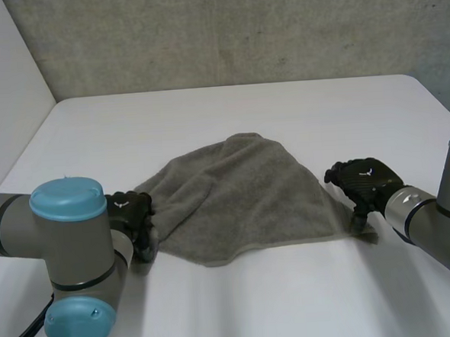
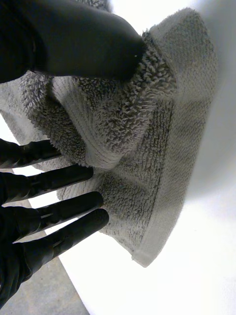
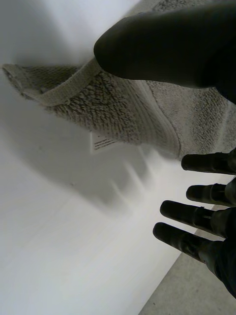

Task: Fold the towel.

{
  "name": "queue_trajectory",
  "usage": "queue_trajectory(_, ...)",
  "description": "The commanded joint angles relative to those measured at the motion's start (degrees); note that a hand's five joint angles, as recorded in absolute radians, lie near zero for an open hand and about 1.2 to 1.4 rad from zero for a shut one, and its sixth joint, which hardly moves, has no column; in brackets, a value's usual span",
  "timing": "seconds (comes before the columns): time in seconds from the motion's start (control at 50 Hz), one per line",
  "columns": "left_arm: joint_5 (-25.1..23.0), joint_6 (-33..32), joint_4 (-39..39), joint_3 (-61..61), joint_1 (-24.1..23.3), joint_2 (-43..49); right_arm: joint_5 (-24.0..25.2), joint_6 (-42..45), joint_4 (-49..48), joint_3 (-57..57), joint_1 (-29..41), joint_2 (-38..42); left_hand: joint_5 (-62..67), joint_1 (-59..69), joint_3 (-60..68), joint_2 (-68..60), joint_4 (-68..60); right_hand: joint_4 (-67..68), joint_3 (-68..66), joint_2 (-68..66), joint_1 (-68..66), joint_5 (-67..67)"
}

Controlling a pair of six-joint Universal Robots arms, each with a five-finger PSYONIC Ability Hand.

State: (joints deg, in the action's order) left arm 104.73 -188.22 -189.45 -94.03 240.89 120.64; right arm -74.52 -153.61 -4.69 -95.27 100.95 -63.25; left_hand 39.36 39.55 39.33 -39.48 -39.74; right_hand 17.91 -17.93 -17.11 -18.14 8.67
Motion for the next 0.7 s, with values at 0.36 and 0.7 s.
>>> queue_trajectory(0.36, -0.1, 0.0, -0.3, 1.7, 0.0, -0.3, -0.3, 2.2, 0.0, 1.1, 0.0, 3.3, -4.7, 5.2, 5.4, -5.2, -5.0, 52.4, -52.4, -53.2, -52.2, 51.6)
queue_trajectory(0.7, -0.1, 0.0, 0.1, 2.7, 0.0, 0.4, 0.1, 0.6, 3.1, 1.6, -0.7, -10.0, -9.7, 0.1, 0.3, -0.2, 0.1, 62.1, -62.1, -62.9, -61.9, 61.3)
